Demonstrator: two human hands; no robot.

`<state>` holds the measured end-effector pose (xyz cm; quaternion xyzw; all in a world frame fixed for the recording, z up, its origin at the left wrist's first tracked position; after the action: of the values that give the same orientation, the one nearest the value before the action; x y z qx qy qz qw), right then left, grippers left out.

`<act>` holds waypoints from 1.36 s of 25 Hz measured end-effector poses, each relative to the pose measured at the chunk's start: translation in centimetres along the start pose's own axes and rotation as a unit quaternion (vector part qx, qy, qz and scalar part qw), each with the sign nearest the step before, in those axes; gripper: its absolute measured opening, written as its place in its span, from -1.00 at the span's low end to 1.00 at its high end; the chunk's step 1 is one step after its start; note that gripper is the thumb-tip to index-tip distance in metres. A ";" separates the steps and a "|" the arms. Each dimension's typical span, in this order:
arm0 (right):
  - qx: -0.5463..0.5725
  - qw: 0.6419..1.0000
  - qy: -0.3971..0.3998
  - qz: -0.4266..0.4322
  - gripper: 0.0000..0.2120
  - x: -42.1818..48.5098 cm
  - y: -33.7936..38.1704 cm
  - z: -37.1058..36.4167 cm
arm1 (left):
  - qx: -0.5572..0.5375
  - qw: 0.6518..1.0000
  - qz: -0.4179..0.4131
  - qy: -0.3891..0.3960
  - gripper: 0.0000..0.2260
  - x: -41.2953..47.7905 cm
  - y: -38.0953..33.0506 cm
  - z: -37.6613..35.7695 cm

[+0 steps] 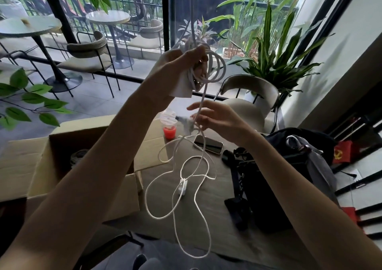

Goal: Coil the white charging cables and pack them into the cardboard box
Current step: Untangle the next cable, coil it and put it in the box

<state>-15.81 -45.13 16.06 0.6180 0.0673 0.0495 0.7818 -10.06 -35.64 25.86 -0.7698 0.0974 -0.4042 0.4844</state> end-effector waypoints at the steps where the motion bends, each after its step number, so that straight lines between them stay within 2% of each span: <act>1: 0.003 0.999 0.036 -0.015 -0.77 0.0 -0.2 -0.5 | 0.005 1.000 0.001 -0.002 -0.77 -0.1 0.2 0.0; 3: 0.008 0.997 0.066 -0.047 -0.79 0.0 -1.0 -1.2 | 0.024 1.000 0.004 -0.018 -0.79 -0.3 0.5 0.4; 7: 0.110 0.985 0.069 -0.114 -0.81 -0.6 -3.2 -0.2 | 0.041 0.998 0.014 -0.040 -0.80 -0.6 1.3 1.2; 9: 0.073 0.989 0.064 -0.115 -0.79 -0.9 -3.8 0.1 | 0.079 0.996 0.015 -0.035 -0.82 -0.6 1.6 1.8; 12: -0.027 0.990 -0.081 -0.115 -0.85 -0.1 -4.6 2.0 | 0.099 0.994 0.012 -0.047 -0.82 -0.6 1.9 2.5; 14: 0.007 0.975 -0.164 -0.151 -0.83 0.2 -5.3 4.0 | 0.088 0.995 0.000 -0.040 -0.82 -0.7 2.2 2.4; 18: 0.105 0.938 -0.185 -0.275 -0.77 -0.1 -7.7 6.6 | 0.068 0.996 -0.036 0.036 -0.82 -1.4 2.2 1.1; 20: 0.048 0.928 -0.224 -0.293 -0.74 -0.2 -8.6 7.7 | 0.040 0.998 -0.048 0.031 -0.80 -1.2 1.9 0.7; 23: -0.079 0.900 -0.282 -0.324 -0.73 -0.7 -10.5 8.9 | -0.021 0.998 -0.057 -0.016 -0.77 -0.1 1.0 1.2; 26: -0.191 0.871 -0.243 -0.381 -0.86 -1.2 -11.7 8.5 | -0.024 0.997 -0.070 -0.023 -0.80 1.1 0.0 1.9; 27: -0.250 0.865 -0.207 -0.383 -0.85 -1.1 -11.5 7.9 | -0.020 0.997 -0.073 -0.020 -0.80 1.3 -0.2 1.9; 28: -0.298 0.863 -0.174 -0.370 -0.73 -0.8 -10.7 7.1 | -0.016 0.997 -0.076 -0.017 -0.80 1.4 -0.4 1.8; 29: -0.312 0.876 -0.152 -0.335 -0.63 -0.3 -9.5 6.2 | -0.012 0.997 -0.079 -0.014 -0.79 1.5 -0.5 1.7; 31: -0.206 0.942 -0.136 -0.229 -0.58 0.2 -6.1 4.0 | 0.001 0.997 -0.078 -0.013 -0.77 1.6 -0.3 1.5; 32: -0.137 0.961 -0.157 -0.180 -0.61 0.2 -4.3 3.7 | 0.013 0.997 -0.071 -0.011 -0.77 1.6 -0.1 1.6; 34: -0.078 0.959 -0.248 -0.114 -0.73 -0.4 -1.2 4.6 | 0.062 0.997 -0.046 0.006 -0.81 1.4 0.9 1.9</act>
<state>-15.46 -49.87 15.95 0.5362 -0.0627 -0.1899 0.8201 -7.61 -35.62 25.47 -0.7393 0.0396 -0.4361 0.5116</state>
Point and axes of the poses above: each hand's wrist, its own x-axis towards the middle knuckle, its own z-axis out of the back of the hand, y = z × x, the point moved 8 cm from there along x, towards the middle knuckle, and after that the axes turned 14 degrees about -z, right-handed, at the moved point
